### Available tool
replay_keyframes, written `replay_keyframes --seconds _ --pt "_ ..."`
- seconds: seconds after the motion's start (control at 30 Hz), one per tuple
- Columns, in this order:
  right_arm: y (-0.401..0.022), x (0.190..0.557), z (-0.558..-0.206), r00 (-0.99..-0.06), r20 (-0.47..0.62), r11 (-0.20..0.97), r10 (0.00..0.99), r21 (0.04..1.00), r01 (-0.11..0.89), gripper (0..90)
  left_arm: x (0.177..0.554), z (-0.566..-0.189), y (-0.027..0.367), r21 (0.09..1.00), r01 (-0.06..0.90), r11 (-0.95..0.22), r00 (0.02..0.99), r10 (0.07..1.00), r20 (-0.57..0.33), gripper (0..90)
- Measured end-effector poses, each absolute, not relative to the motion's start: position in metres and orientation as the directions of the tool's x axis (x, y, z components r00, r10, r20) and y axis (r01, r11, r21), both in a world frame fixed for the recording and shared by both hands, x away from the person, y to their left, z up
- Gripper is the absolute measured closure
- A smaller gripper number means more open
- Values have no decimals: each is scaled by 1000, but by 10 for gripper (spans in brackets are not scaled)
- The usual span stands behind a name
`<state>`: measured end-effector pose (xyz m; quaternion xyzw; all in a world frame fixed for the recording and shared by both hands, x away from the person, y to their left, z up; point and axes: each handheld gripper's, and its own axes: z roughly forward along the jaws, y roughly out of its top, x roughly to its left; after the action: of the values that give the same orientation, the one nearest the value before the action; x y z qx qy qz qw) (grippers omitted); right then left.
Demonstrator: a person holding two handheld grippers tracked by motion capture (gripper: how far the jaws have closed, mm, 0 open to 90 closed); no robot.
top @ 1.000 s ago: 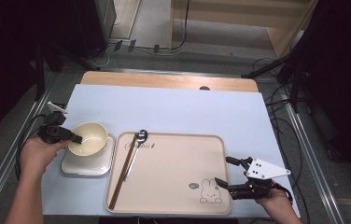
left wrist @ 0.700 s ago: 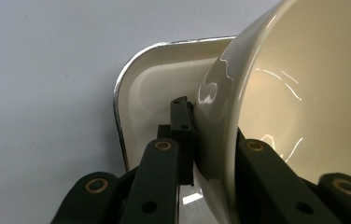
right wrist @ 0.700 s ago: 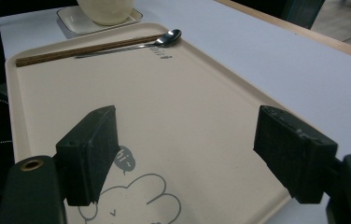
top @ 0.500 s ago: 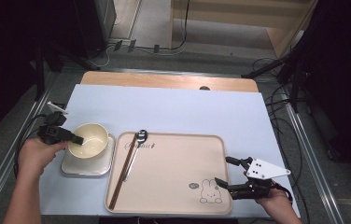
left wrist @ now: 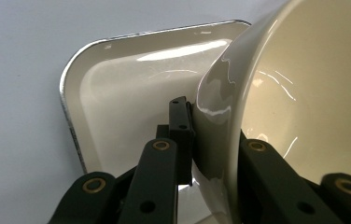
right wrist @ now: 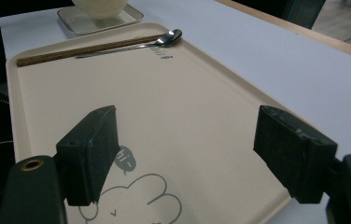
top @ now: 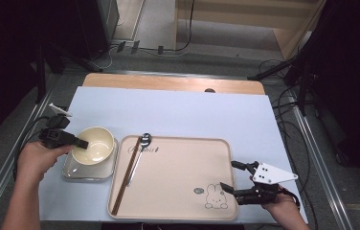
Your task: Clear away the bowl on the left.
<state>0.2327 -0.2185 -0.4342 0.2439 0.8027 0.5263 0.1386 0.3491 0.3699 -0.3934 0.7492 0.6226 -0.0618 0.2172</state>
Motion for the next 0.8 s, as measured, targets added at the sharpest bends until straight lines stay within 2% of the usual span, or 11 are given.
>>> replay_keyframes --seconds 0.3,0.8 --pt "-218 233 -434 -843 35 325 537 914 245 223 348 -389 360 250 955 -160 250 888 -386 831" --pt "-219 233 -434 -842 37 322 538 914 247 224 347 -378 323 267 931 -251 338 868 -364 834"
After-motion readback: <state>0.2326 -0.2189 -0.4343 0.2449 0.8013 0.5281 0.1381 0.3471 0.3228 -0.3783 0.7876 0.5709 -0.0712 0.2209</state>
